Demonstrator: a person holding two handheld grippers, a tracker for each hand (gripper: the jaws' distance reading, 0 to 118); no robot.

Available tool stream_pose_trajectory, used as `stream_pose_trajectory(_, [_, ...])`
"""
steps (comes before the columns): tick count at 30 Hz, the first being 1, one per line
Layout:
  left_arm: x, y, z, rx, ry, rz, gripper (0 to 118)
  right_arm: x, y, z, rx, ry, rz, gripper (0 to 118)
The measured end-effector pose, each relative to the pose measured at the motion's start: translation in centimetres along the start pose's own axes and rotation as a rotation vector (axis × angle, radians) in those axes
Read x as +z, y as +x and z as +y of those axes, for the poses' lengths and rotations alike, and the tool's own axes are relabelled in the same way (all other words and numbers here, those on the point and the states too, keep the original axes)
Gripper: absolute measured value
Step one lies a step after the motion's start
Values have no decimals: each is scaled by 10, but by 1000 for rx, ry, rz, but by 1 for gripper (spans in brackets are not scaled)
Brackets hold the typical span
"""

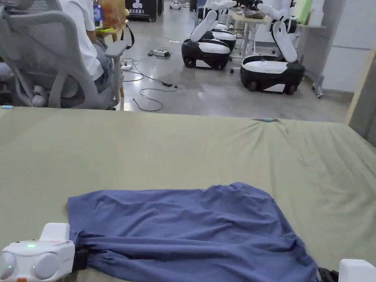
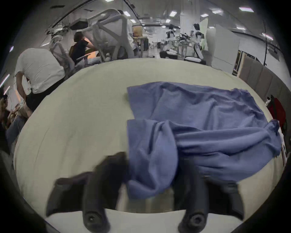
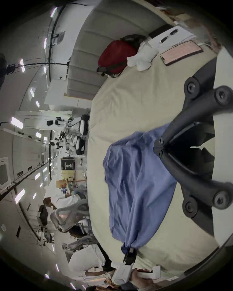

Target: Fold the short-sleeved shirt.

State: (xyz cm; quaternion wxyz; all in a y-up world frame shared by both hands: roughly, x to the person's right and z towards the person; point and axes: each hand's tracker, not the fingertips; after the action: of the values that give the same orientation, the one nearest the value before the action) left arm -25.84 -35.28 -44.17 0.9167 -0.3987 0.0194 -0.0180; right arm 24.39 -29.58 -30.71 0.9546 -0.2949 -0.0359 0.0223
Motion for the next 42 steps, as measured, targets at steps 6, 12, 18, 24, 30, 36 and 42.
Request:
stream_pose_trajectory(6, [16, 21, 8, -147, -21, 6, 13, -44, 18, -5, -70, -67, 56, 118])
stream_pose_trajectory(12, [39, 5, 7, -55, 20, -32, 13, -91, 3, -9, -45, -179, 71, 80])
stream_pose_trajectory(18, [61, -6, 0, 19, 34, -68, 12, -64, 8, 1, -136, -137, 154, 2])
stream_pose_trajectory(24, [115, -17, -10, 37, 92, -100, 12, 6, 20, 21, -117, -33, 151, 2])
stream_pose_trajectory(30, [138, -35, -49, 89, 48, -124, 12, 20, 9, 9, -28, -146, 144, 2])
stream_pose_trajectory(36, [114, -37, -88, 156, 32, -102, 59, -21, 0, -30, -68, -224, 124, 55])
stream_pose_trajectory(42, [180, -20, -64, 76, 286, 32, 93, 28, -11, 9, -50, 39, 108, 118])
